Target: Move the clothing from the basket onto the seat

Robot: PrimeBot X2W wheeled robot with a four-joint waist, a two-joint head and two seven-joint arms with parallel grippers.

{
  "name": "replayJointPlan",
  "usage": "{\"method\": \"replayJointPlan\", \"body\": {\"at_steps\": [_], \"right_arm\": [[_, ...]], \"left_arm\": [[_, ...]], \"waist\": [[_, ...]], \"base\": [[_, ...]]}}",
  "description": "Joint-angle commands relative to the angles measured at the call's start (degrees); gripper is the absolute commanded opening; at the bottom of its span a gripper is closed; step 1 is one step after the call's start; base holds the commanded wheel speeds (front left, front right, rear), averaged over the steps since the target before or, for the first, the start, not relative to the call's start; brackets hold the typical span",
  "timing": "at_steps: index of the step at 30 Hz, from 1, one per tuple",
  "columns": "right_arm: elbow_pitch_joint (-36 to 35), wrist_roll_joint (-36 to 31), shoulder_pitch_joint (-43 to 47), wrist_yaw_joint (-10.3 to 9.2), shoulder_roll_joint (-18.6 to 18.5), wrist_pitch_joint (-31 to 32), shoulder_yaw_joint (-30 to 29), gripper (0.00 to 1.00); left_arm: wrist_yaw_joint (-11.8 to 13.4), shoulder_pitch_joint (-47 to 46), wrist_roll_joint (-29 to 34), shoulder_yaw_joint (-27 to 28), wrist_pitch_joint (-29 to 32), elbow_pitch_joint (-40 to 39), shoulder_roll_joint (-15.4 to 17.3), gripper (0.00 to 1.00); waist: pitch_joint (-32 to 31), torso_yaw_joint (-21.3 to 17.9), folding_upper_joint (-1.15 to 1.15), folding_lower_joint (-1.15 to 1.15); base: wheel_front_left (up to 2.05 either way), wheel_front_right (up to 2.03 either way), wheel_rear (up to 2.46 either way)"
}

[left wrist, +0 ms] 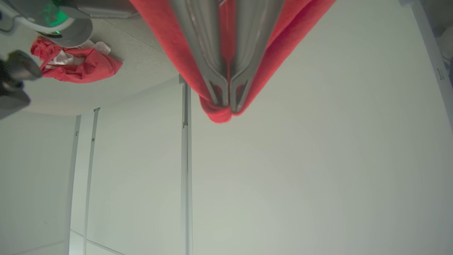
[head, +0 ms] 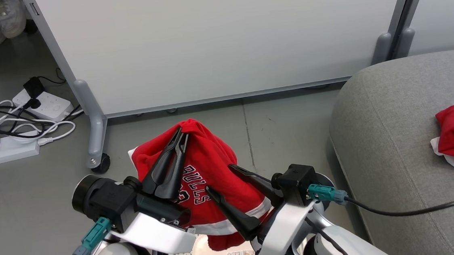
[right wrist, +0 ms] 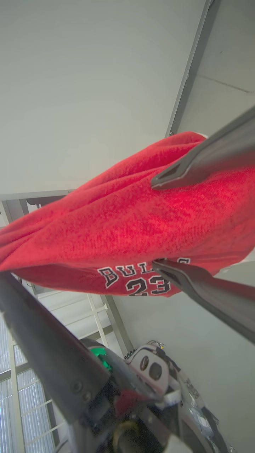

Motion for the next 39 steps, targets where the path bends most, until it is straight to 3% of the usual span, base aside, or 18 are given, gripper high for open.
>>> {"method": "replayJointPlan", "body": {"at_steps": [1, 2, 3, 4, 10, 11, 12, 13, 22, 39], "right_arm": [[1.5, 1.68, -1.57, 0.08, -0.28, -1.15, 1.13, 1.0], [2.71, 2.07, -2.56, 0.08, -0.32, -1.49, 1.94, 0.88], [3.79, 2.67, -3.31, 0.08, -0.32, -1.98, 2.5, 0.2], [4.67, 3.48, -3.91, 0.08, -0.28, -2.37, 3.09, 0.0], [7.73, 6.2, -6.54, 0.08, -0.3, -4.42, 4.87, 0.0], [8.24, 6.48, -6.94, 0.08, -0.31, -5.01, 4.84, 0.0], [8.62, 6.89, -7.19, 0.08, -0.3, -5.49, 4.8, 0.0], [8.91, 7.4, -7.48, 0.08, -0.28, -6.28, 4.56, 0.0], [13.26, 8.48, -9.45, 0.08, -0.29, -10.99, -1.92, 0.0], [20.88, -0.4, -9.6, 0.08, -0.28, -10.39, -12.71, 0.0]], "left_arm": [[-0.16, -1.1, 0.39, 0.07, -0.47, 0.06, -0.08, 0.0], [-0.19, -1.2, 0.39, -0.01, -0.44, 0.09, -0.1, 0.0], [-0.25, -1.24, 0.38, -0.12, -0.41, 0.15, -0.14, 0.0], [-0.33, -1.3, 0.35, -0.24, -0.44, 0.21, -0.17, 0.0], [-0.29, -1.4, 0.39, -0.53, -0.03, 0.52, 0.1, 0.0], [-0.02, -1.24, 0.43, -0.66, 0.24, 0.75, 0.15, 0.09], [0.29, -1.16, 0.54, -0.72, 0.3, 0.76, 0.14, 0.64], [0.5, -1.1, 0.46, -0.74, 0.36, 0.77, 0.0, 1.0], [-1.26, -0.2, -0.11, -3.77, 2.47, -0.05, -0.27, 1.0], [-5.61, 3.5, 0.96, -11.55, 6.22, 2.09, 2.25, 1.0]], "waist": [[0.06, 0.21, 0.0, 0.0], [0.06, 0.32, 0.0, 0.0], [0.05, 0.46, 0.0, 0.0], [0.04, 0.6, 0.0, 0.0], [0.08, 0.73, 0.0, 0.0], [0.09, 0.71, 0.0, 0.0], [0.11, 0.68, 0.0, 0.0], [0.14, 0.65, 0.0, 0.0], [0.45, 0.19, 0.0, 0.0], [1.93, -3.24, 0.0, 0.0]], "base": [[0.0, 0.0, 0.0], [0.0, 0.0, 0.0], [0.0, 0.0, 0.0], [0.0, 0.0, 0.0], [0.0, 0.0, 0.0], [0.0, 0.0, 0.0], [0.0, 0.0, 0.0], [0.0, 0.0, 0.0], [0.0, 0.0, 0.0], [0.0, 0.0, 0.0]]}}
